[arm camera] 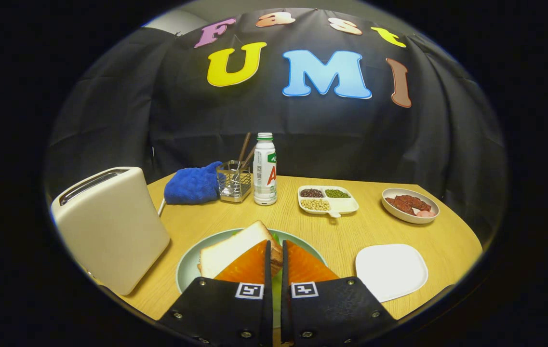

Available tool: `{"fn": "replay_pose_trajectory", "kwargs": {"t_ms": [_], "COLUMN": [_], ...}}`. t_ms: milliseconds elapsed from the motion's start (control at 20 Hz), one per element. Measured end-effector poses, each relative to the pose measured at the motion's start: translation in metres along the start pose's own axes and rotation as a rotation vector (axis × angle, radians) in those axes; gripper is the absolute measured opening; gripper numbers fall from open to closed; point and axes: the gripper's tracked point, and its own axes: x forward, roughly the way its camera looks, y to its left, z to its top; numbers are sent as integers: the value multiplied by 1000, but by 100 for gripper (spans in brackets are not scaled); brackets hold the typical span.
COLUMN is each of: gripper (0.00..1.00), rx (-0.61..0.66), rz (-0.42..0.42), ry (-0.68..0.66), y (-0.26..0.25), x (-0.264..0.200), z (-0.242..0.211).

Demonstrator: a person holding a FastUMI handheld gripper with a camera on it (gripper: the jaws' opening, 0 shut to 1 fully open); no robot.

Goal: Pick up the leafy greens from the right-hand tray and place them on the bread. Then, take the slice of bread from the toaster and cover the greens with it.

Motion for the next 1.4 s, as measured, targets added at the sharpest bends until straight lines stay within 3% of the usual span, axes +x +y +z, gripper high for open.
{"fn": "replay_pose_trajectory", "kwargs": {"t_ms": [200,750,1050,1400], "gripper": [10,10,10,10], "rx": [-66,3,-37,-45], "rz": [-124,-100,-123,-73], "ry": [37,-161,-222,-271], "y": [-29,-72,-150,-236], "x": [0,-51,-90,-119], "z": [-10,28,33,22]}}
